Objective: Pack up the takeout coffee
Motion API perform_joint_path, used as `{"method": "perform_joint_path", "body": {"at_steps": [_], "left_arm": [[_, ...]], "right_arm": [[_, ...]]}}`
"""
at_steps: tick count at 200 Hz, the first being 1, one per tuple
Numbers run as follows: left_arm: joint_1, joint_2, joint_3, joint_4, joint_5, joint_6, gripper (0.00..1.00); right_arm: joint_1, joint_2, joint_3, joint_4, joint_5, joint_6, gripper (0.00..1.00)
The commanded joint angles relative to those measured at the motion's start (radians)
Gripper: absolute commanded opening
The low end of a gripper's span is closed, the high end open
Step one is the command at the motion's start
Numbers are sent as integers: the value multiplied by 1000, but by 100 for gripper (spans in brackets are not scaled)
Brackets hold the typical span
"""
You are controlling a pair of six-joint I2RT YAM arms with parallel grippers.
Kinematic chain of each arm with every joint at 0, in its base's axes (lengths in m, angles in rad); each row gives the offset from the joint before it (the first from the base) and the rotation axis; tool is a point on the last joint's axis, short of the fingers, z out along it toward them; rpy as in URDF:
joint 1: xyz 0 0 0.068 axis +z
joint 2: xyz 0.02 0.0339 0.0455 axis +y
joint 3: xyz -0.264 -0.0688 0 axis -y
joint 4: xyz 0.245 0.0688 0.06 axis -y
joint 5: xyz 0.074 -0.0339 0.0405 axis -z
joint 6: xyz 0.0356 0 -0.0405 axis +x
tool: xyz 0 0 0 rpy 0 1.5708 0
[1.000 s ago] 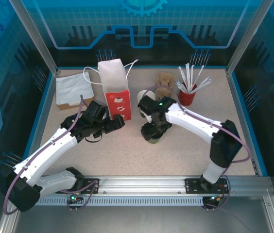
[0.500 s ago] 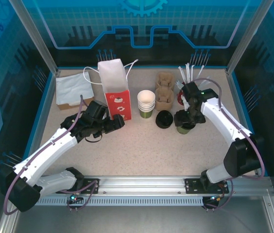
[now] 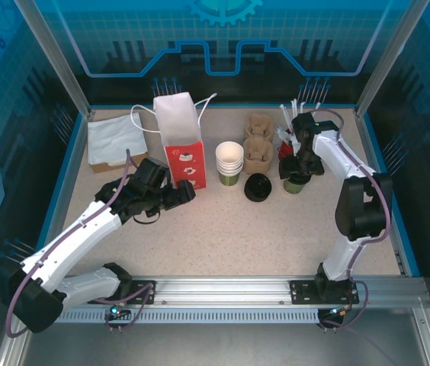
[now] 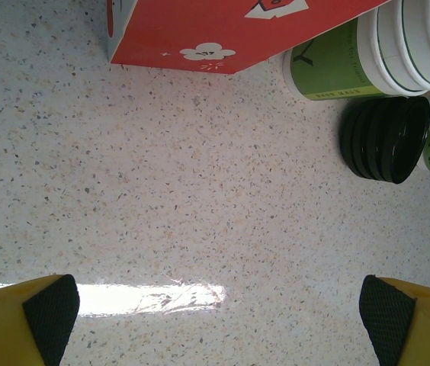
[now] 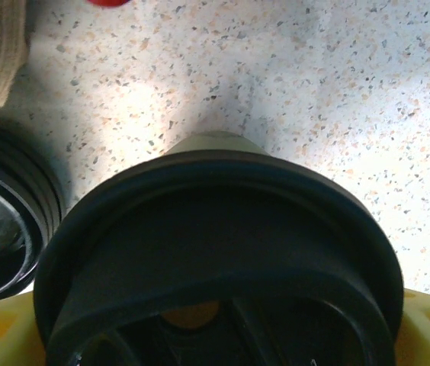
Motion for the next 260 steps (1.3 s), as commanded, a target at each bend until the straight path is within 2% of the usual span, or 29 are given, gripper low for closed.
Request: {"method": "perform_joint_path", "body": {"at_steps": [1, 63, 118, 186, 234, 260], "left_arm": [[9, 1, 30, -30, -11, 18, 99], [10, 7, 48, -32, -7, 30, 99], [11, 4, 70, -33, 19, 33, 99], [41, -12, 90, -20, 101, 30, 99], [99, -69, 136, -45, 138, 43, 99], [152, -85, 193, -77, 177, 56, 99]], "right_arm": [[-19, 30, 41, -2, -25, -29, 76], [-26, 4, 31, -9, -37, -23, 100], [-30, -93, -3, -23, -28, -12, 100], [-31, -297, -58, -43, -39, 18, 100], [-32, -529, -109, 11, -156, 18, 100], [-31, -606, -122, 38, -229, 21, 97]]}}
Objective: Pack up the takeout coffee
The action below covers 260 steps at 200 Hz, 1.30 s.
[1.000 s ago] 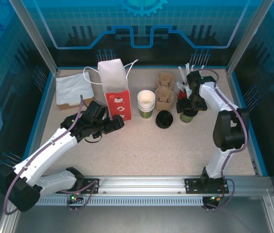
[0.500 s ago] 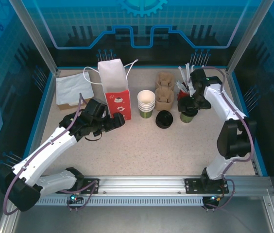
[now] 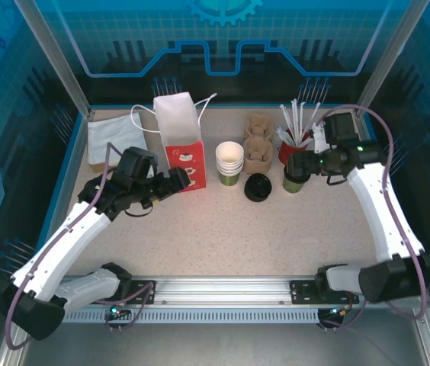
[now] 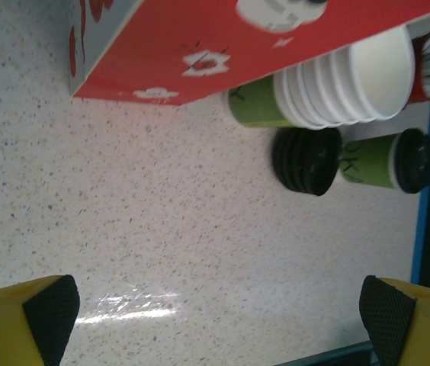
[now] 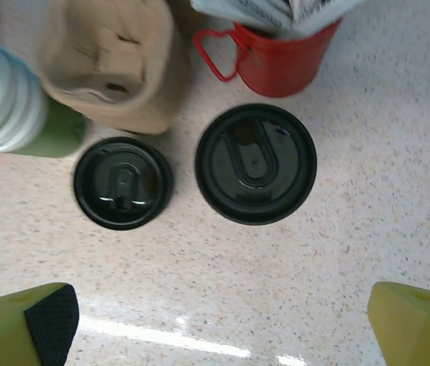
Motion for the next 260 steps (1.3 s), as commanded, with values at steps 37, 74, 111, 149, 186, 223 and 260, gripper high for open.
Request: {"method": "perform_joint_path", "body": {"at_steps": [37, 74, 111, 149, 186, 223, 260], "left_arm": [[174, -45, 166, -82, 144, 39, 99], [258, -48, 199, -64, 248, 32, 99], [260, -70, 157, -34, 277, 12, 99], [260, -85, 118, -40, 275, 18, 99], [261, -95, 111, -50, 269, 30, 99], [263, -85, 110, -54, 272, 35, 99], [267, -73, 113, -64, 273, 42, 99]], "right_arm": [[-14, -97, -42, 61, -201, 58, 91], [11, -84, -61, 104, -284, 53, 78], [105, -1, -31, 104, -232, 5, 67], [238, 146, 49, 108, -122, -364, 66], [252, 293, 111, 123, -104, -717, 69], [239, 419, 155, 163, -106, -931, 71], [196, 525, 222, 153, -189, -1025, 68]]}}
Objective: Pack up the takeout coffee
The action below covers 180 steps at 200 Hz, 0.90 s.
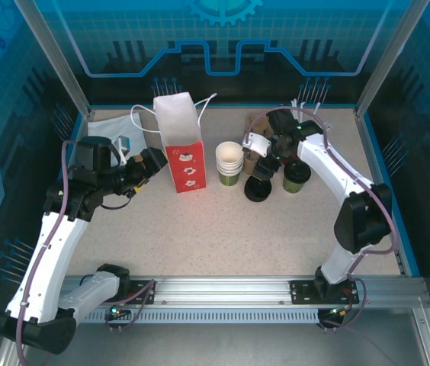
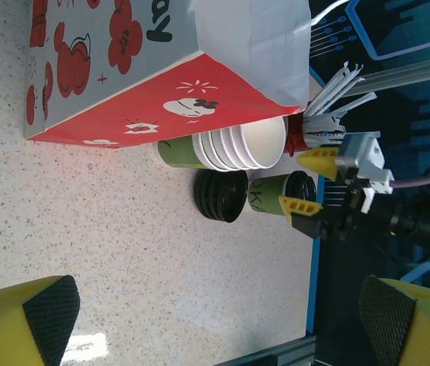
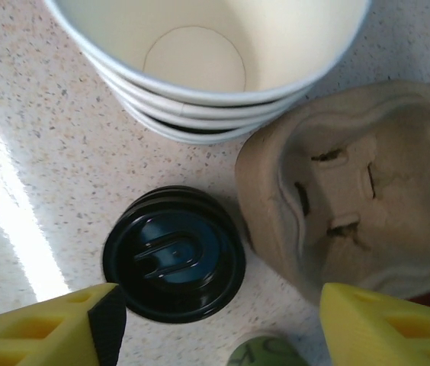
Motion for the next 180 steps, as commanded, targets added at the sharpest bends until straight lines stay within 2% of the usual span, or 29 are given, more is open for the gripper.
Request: {"method": "perform_joint_path", "body": {"at_steps": [1, 56, 98, 180], "left_arm": [[14, 4, -10, -26, 26, 30, 99], [25, 8, -12, -37, 21, 39, 99], [31, 8, -13, -42, 21, 42, 99], [43, 8, -17, -51, 21, 48, 99]], "right_arm": [[-33, 50, 62, 1, -59, -141, 68], [-37, 157, 138, -52, -85, -190, 62], [-33, 224, 201, -97, -75, -183, 51], [-30, 255, 217, -112, -62, -179, 39]]}}
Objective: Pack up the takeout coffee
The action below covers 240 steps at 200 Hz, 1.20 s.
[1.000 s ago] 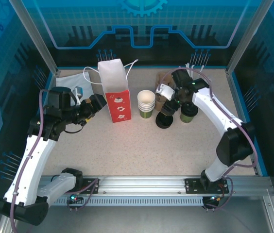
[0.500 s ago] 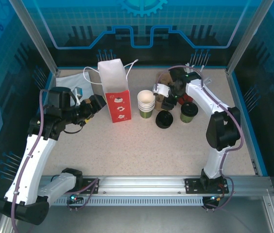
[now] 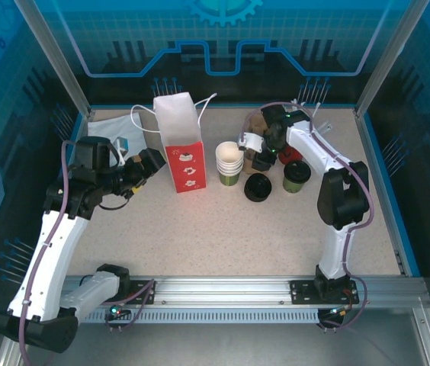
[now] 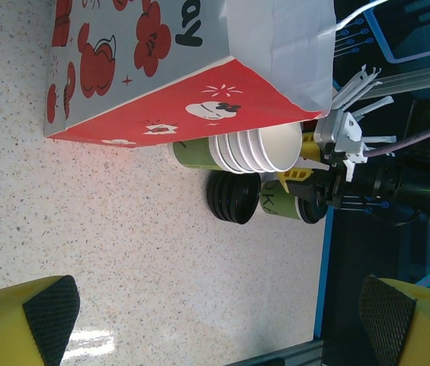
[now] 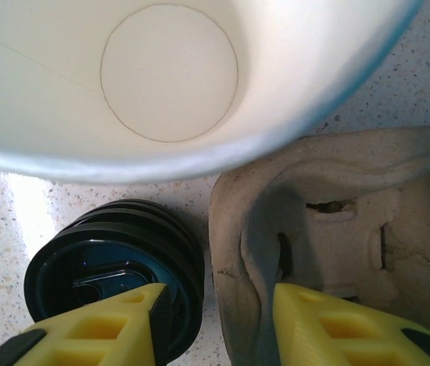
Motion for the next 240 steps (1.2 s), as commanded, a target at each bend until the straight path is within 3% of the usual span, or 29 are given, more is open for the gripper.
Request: {"method": "perform_joint_path", "body": {"at_steps": [1, 82, 192, 240], "left_arm": [[13, 0, -16, -23, 21, 28, 99], [18, -3, -13, -28, 18, 32, 99], [21, -7, -14, -22, 21, 30, 99], [21, -12, -4, -14, 37, 18, 99]], "right_arm": [[2, 21, 30, -35, -6, -9, 39], [3, 25, 63, -56, 10, -8, 17], [1, -87, 50, -48, 34, -23, 0], [-9, -157, 49, -29, 46, -19, 0]]}}
